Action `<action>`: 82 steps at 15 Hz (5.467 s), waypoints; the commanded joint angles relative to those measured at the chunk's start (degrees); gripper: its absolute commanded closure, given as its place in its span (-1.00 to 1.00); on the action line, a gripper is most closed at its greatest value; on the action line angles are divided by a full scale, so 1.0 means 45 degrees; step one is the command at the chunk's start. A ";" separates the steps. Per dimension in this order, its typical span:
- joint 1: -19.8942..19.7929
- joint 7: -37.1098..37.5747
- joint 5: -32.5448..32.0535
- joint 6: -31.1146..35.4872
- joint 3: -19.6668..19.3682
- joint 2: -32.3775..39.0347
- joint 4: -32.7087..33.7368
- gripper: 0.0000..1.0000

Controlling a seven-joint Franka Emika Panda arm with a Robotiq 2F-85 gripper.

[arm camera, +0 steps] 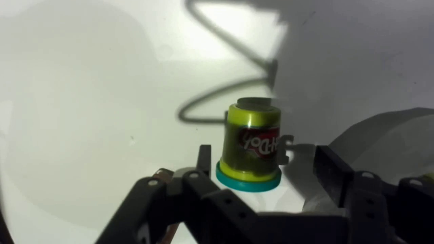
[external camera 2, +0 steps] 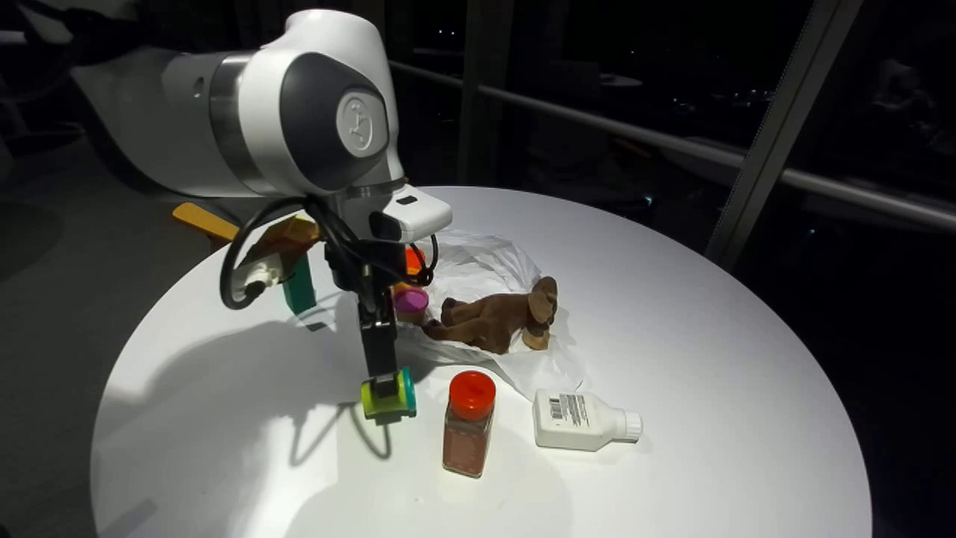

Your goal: Remove the objects from the plastic bag and put them on the table.

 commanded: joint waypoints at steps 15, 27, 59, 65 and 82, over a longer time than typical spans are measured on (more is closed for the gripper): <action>-0.0254 -0.4251 -0.0165 0.0022 0.1447 0.2272 0.5565 -1.00; -0.0027 -0.7315 0.0654 -0.0333 0.1230 0.4486 0.8603 -1.00; -0.0196 -0.8671 0.1845 -0.0574 0.1193 0.4266 0.7952 -0.24; -0.0041 -0.8403 0.1861 -0.0595 0.0967 0.4081 0.7921 0.44; 0.1754 -0.3225 -0.1647 -0.3729 0.0093 -0.2109 0.2332 0.44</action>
